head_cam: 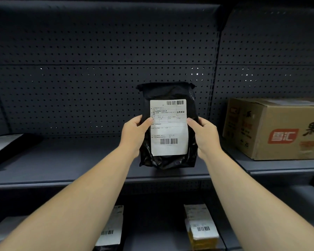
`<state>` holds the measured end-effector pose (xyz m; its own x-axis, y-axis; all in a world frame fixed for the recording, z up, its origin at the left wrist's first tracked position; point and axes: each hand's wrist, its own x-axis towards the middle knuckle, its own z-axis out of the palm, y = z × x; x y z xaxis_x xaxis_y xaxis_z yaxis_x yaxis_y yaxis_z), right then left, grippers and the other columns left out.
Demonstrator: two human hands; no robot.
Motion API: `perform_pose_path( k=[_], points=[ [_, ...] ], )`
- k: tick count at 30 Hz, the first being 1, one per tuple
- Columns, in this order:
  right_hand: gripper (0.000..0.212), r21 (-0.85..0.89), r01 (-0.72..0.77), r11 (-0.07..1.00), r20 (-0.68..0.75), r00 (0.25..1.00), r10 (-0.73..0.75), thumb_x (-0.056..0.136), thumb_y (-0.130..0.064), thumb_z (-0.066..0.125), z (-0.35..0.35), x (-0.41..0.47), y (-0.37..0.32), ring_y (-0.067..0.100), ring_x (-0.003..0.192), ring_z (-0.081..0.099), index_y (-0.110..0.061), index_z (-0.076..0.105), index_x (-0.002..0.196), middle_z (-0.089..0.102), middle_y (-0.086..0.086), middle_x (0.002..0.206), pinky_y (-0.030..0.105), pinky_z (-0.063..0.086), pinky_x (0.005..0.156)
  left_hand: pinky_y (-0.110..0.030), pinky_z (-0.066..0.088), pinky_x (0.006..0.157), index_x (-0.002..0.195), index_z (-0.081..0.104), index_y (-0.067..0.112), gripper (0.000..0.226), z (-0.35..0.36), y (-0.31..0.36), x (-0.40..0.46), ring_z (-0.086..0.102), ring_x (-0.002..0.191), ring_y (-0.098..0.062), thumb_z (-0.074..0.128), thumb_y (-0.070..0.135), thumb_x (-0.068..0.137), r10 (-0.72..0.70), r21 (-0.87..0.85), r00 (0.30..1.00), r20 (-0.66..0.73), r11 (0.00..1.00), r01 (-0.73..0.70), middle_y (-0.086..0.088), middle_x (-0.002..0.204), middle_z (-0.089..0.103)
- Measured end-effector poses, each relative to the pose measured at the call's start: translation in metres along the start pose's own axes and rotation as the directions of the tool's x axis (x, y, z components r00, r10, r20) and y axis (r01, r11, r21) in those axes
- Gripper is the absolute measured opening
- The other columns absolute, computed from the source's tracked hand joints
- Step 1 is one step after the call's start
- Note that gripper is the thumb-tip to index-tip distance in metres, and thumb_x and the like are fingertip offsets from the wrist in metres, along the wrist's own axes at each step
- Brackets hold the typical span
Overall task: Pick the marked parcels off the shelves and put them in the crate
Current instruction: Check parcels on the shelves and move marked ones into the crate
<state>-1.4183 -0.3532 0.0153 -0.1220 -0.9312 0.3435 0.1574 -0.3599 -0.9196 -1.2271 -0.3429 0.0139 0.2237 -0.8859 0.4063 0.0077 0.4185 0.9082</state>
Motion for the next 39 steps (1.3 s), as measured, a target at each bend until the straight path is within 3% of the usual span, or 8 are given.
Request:
perform_pose_path(
  k=[8,12,17,19,28,33,36,39],
  points=[
    [0.006,-0.046,-0.218,0.975,-0.01,0.976,0.218,0.084,-0.018,0.068,-0.003,0.043,0.017,0.025,0.09,0.07,-0.016,0.073,0.087,0.075,0.006,0.092,0.042,0.057,0.084,-0.031,0.053,0.072,0.072,0.069,0.03,0.012,0.013,-0.02,0.03,0.066,0.084,-0.013,0.07,0.028,0.084,-0.303,0.006,0.951,-0.067,0.953,0.304,0.006,0.09,0.073],
    [0.004,-0.104,-0.317,0.943,-0.011,0.948,0.317,0.081,-0.014,0.071,-0.003,0.062,0.035,0.028,0.083,0.069,-0.012,0.07,0.078,0.072,0.015,0.097,0.045,0.057,0.081,-0.025,0.044,0.064,0.094,0.065,0.023,0.012,0.014,-0.034,0.042,0.054,0.078,-0.007,0.071,0.027,0.083,-0.415,0.068,0.905,-0.094,0.904,0.421,0.003,0.102,0.064],
    [0.039,-0.196,-0.457,0.867,-0.035,0.887,0.46,0.079,-0.015,0.075,-0.007,0.078,0.062,0.031,0.095,0.066,-0.001,0.064,0.114,0.067,0.019,0.113,0.042,0.054,0.085,-0.046,0.043,0.102,0.124,0.059,0.008,0.048,0.015,-0.05,0.05,0.054,0.119,-0.029,0.073,0.025,0.082,-0.548,0.132,0.831,-0.091,0.821,0.556,-0.014,0.13,0.057],
    [0.045,-0.221,-0.491,0.843,-0.046,0.869,0.494,0.078,-0.014,0.075,-0.009,0.082,0.072,0.031,0.102,0.063,0.0,0.062,0.118,0.065,0.019,0.117,0.041,0.052,0.088,-0.045,0.044,0.101,0.128,0.056,0.007,0.052,0.017,-0.057,0.052,0.053,0.12,-0.031,0.073,0.023,0.081,-0.581,0.149,0.809,-0.088,0.796,0.587,-0.017,0.132,0.056],
    [0.063,-0.323,-0.501,0.803,-0.039,0.855,0.517,0.078,-0.016,0.075,-0.015,0.089,0.084,0.032,0.114,0.056,-0.002,0.049,0.134,0.056,0.019,0.131,0.04,0.048,0.093,-0.05,0.036,0.107,0.125,0.058,0.003,0.048,0.02,-0.074,0.059,0.05,0.125,-0.035,0.072,0.02,0.082,-0.663,0.193,0.741,-0.105,0.718,0.669,-0.021,0.132,0.055],
    [0.053,-0.347,-0.508,0.789,-0.018,0.844,0.536,0.079,-0.014,0.074,-0.014,0.087,0.082,0.025,0.078,0.061,-0.001,0.054,0.127,0.066,0.013,0.096,0.031,0.049,0.065,-0.047,0.051,0.089,0.11,0.063,0.001,0.03,0.02,-0.073,0.06,0.062,0.093,-0.031,0.068,0.018,0.086,-0.683,0.198,0.724,-0.096,0.7,0.687,-0.021,0.122,0.061],
    [0.058,-0.388,-0.487,0.782,-0.029,0.855,0.518,0.08,-0.016,0.073,-0.014,0.086,0.082,0.027,0.092,0.062,-0.001,0.05,0.131,0.064,0.017,0.117,0.032,0.05,0.074,-0.049,0.049,0.094,0.117,0.06,-0.002,0.042,0.02,-0.072,0.059,0.061,0.105,-0.034,0.071,0.021,0.083,-0.667,0.215,0.735,-0.121,0.705,0.675,-0.022,0.123,0.06],
    [0.034,-0.478,-0.365,0.799,-0.062,0.921,0.384,0.082,-0.018,0.071,-0.015,0.086,0.076,0.028,0.094,0.063,0.002,0.065,0.109,0.067,0.018,0.113,0.033,0.051,0.082,-0.04,0.052,0.087,0.108,0.06,-0.006,0.043,0.021,-0.071,0.06,0.063,0.096,-0.032,0.074,0.024,0.08,-0.574,0.3,0.797,-0.187,0.74,0.602,-0.018,0.105,0.066]
  ],
)
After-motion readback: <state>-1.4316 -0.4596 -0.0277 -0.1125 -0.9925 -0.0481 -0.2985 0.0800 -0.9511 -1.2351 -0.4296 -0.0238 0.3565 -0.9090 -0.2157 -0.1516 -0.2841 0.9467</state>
